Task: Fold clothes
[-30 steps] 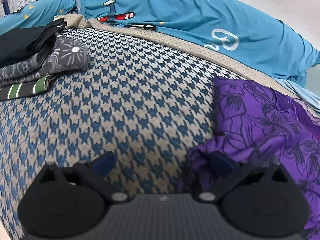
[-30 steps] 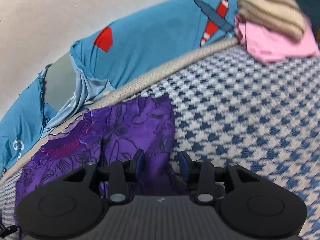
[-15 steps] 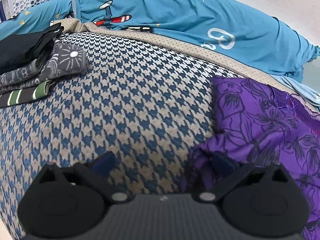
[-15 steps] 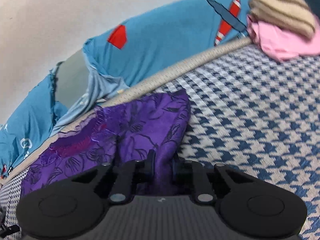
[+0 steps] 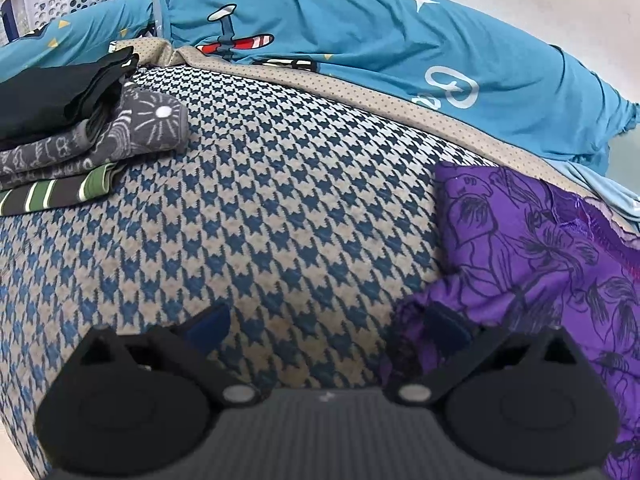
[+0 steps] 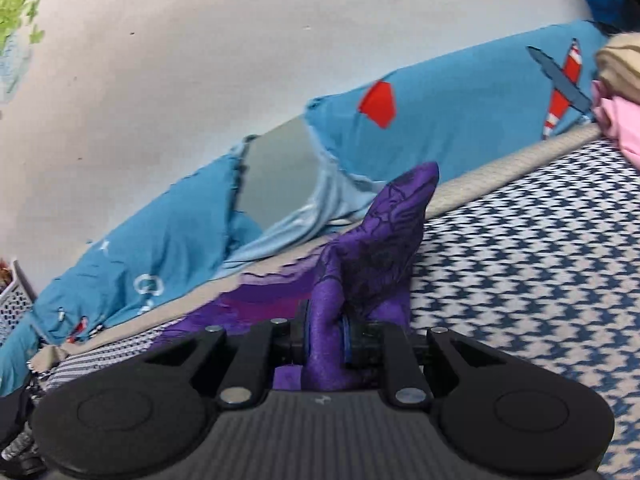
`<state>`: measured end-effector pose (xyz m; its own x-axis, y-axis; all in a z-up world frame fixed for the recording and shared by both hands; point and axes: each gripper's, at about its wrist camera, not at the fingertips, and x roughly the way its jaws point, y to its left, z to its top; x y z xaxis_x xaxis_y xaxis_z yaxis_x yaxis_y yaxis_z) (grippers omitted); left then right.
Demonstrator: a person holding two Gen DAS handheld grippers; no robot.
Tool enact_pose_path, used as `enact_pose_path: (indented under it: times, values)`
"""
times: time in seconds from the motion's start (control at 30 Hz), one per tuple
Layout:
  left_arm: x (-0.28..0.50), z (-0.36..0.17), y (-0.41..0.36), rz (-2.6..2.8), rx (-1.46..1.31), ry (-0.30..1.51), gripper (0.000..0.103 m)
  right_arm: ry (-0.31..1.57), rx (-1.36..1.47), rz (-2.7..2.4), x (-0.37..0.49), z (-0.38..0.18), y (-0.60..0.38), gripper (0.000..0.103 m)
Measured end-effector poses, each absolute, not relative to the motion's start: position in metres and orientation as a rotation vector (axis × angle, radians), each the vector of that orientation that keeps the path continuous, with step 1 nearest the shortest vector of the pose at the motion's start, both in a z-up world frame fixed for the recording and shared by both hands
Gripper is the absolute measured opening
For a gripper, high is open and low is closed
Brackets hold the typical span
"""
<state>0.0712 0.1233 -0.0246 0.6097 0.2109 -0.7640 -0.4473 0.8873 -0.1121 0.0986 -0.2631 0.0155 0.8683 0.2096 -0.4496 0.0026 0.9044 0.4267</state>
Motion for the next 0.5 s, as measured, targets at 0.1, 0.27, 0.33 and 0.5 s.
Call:
enact_pose_path:
  times: [0.1,0.27,0.33,0.5]
  values:
    - [0.069,-0.023,0.126,0.387,-0.303,0.836,0.103,0.498,0.422,0.148,0.098,0.02,-0.244,0.015]
    - [0.062,-0.021,0.137,0.402,-0.314,0.837,0.103,0.497,0.399,0.223,0.103,0.024,-0.205,0.015]
    - [0.059,-0.02,0.143,0.408,-0.323,0.836,0.103,0.501,0.391,0.248,0.106,0.025,-0.189,0.015]
    - [0.051,-0.017,0.157,0.419,-0.349,0.835,0.103,0.487,0.353,0.311,0.114,0.028,-0.149,0.014]
